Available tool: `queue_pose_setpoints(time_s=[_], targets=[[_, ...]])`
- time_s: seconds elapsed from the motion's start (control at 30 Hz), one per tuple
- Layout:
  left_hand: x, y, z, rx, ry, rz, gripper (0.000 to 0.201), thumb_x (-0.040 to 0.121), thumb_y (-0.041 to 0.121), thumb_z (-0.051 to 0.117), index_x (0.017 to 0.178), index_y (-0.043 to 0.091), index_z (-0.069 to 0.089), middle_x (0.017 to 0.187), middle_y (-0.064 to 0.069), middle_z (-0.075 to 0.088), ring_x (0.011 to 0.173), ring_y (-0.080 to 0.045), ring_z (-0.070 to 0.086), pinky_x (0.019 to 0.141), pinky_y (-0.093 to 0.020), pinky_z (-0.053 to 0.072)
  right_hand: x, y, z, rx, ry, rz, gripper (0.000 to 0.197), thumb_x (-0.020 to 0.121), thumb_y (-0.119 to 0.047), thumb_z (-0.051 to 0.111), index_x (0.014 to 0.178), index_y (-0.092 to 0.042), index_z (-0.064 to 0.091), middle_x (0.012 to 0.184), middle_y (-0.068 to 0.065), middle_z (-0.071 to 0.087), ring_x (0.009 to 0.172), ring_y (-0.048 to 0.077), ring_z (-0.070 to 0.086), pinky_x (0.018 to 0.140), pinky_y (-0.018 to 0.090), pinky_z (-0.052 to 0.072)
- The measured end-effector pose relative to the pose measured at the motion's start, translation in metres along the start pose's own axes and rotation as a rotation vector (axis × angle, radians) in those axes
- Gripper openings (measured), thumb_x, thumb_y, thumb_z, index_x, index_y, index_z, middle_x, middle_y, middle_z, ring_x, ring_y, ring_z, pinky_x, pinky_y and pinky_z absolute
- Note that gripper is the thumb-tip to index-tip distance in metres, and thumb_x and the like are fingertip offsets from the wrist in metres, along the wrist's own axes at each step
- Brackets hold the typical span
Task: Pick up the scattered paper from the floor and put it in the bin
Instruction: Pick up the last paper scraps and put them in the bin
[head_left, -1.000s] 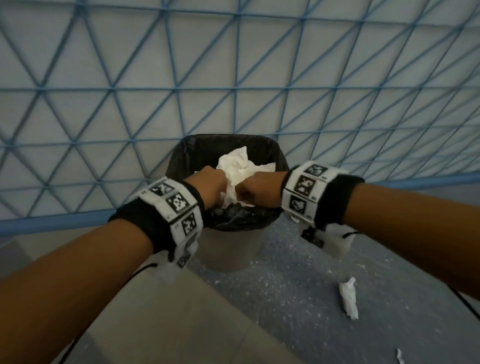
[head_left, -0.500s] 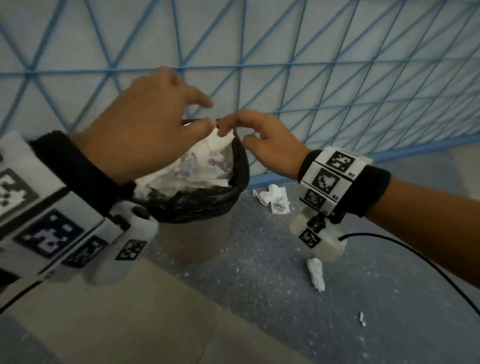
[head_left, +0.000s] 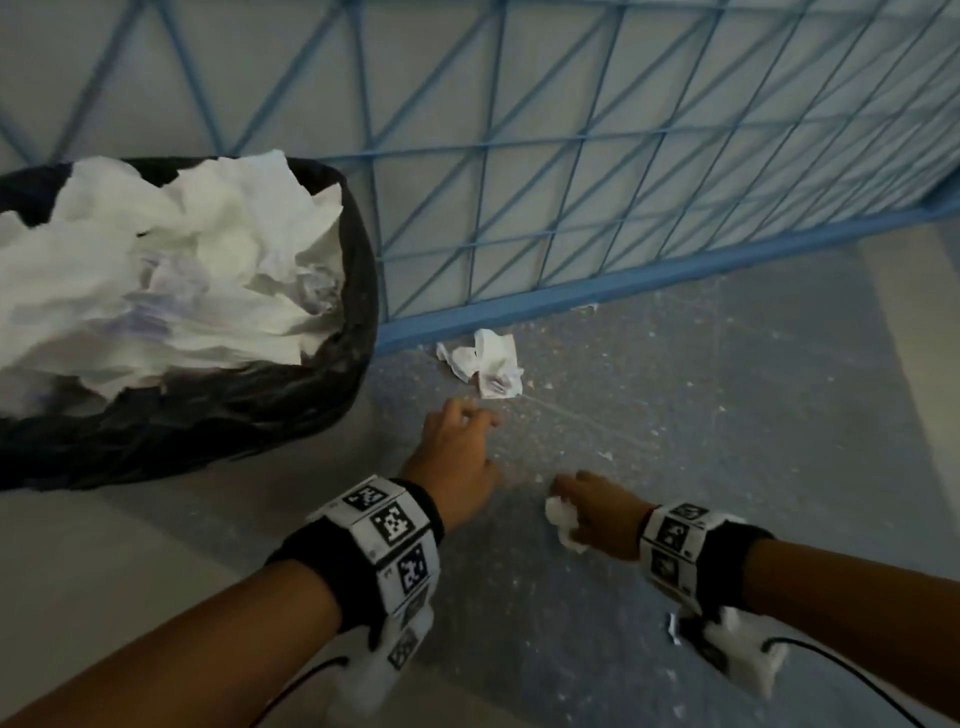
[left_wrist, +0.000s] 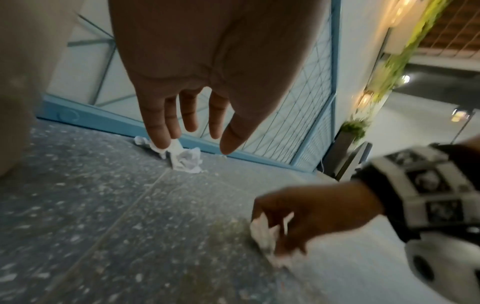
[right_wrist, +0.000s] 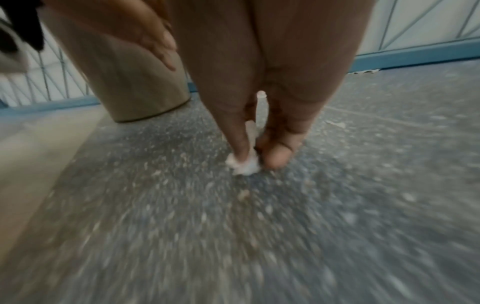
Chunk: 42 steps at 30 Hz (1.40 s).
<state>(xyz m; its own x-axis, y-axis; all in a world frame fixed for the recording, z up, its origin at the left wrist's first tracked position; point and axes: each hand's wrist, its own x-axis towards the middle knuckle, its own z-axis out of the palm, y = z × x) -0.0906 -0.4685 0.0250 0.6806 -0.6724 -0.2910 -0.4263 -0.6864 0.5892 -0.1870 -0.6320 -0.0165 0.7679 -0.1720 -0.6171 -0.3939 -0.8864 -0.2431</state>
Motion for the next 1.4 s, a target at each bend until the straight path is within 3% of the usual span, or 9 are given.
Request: queue_pose_setpoints(time_s=[0.13,0.27,0.47,0.63,0.93,1.07,1.17,1.27,1.4], targets=[[0.031,-0.006,0.010,0.030,0.093,-0.041,0.053,0.088,0.004,0.048,0.137,0.021,0.036,0.148,-0.007,0.022,0.134,-0.029,0.024,0.112,-0.038,0.028,0.039,-0.015,-0.033,0.118,0.303,-0.117,0.018,0.084,-0.014,0.059,0.100,-0.005,0.062,0.109,0.020,0.062,0.104,0.031,0.058,0.085,0.033,0.044],[0.077,-0.009,0.008,0.004,0.176,-0.084,0.062,0.089,-0.002,0.044,0.143,0.024,0.027,0.157,-0.006,0.006,0.142,-0.033,0.012,0.115,-0.045,0.023,0.078,-0.028,-0.069,0.122,0.556,-0.154,0.025,0.077,-0.011,0.067,0.099,0.000,0.066,0.124,0.020,0.050,0.117,0.031,0.045,0.097,0.030,0.035],[0.133,-0.015,0.014,0.191,-0.053,-0.055,0.062,0.093,0.009,0.047,0.145,0.030,0.021,0.159,-0.002,-0.008,0.145,-0.037,-0.010,0.120,-0.046,0.008,0.107,-0.050,-0.052,0.108,0.316,-0.253,0.036,0.085,-0.007,0.058,0.120,0.002,0.055,0.127,0.022,0.055,0.119,0.032,0.051,0.100,0.034,0.040],[0.122,-0.018,0.017,0.392,0.012,-0.035,0.041,0.089,0.017,0.053,0.129,0.010,0.046,0.141,-0.011,0.041,0.131,-0.034,0.030,0.111,-0.039,0.026,0.099,-0.042,-0.043,0.065,0.364,-0.356,0.029,0.083,-0.007,0.056,0.109,0.004,0.063,0.123,0.022,0.059,0.115,0.031,0.054,0.101,0.034,0.040],[0.033,-0.008,0.020,0.187,-0.078,-0.060,0.032,0.097,0.021,0.040,0.126,0.012,0.050,0.130,-0.011,0.053,0.120,-0.027,0.051,0.106,-0.037,0.041,0.029,-0.043,-0.039,0.052,0.158,-0.423,0.025,0.084,-0.007,0.057,0.109,-0.007,0.063,0.125,0.007,0.057,0.115,0.017,0.051,0.090,0.012,0.031],[-0.047,0.013,-0.011,0.081,0.105,0.184,0.031,0.096,0.018,0.041,0.126,0.026,0.040,0.130,0.003,0.039,0.118,-0.016,0.044,0.102,-0.034,0.040,-0.018,-0.049,-0.085,0.054,0.341,-0.478,0.006,0.083,-0.012,0.063,0.088,-0.010,0.063,0.102,0.004,0.061,0.077,0.000,0.048,0.070,0.001,0.035],[-0.111,0.035,-0.058,0.164,0.438,0.455,0.024,0.089,0.026,0.045,0.109,0.031,0.033,0.117,0.011,0.030,0.108,-0.006,0.038,0.092,-0.015,0.045,-0.054,-0.080,-0.135,0.217,0.609,-0.546,0.013,0.075,-0.004,0.073,0.076,-0.013,0.063,0.093,0.014,0.066,0.079,0.017,0.061,0.073,0.032,0.052],[-0.155,0.037,-0.120,0.151,0.441,0.621,0.018,0.085,0.034,0.044,0.102,0.034,0.040,0.111,0.015,0.033,0.102,0.001,0.041,0.089,-0.003,0.036,-0.092,-0.139,-0.177,0.290,0.720,-0.692,0.041,0.072,-0.002,0.072,0.067,-0.034,0.047,0.093,0.014,0.066,0.087,0.029,0.062,0.077,0.043,0.050],[-0.167,0.006,-0.216,0.230,0.765,0.448,0.023,0.082,0.024,0.062,0.101,0.017,0.052,0.102,0.009,0.034,0.080,0.009,0.033,0.083,0.008,0.026,-0.106,-0.218,-0.200,0.149,0.694,-0.823,0.031,0.074,0.001,0.065,0.083,-0.020,0.045,0.085,0.001,0.054,0.077,0.018,0.051,0.064,0.011,0.040]])
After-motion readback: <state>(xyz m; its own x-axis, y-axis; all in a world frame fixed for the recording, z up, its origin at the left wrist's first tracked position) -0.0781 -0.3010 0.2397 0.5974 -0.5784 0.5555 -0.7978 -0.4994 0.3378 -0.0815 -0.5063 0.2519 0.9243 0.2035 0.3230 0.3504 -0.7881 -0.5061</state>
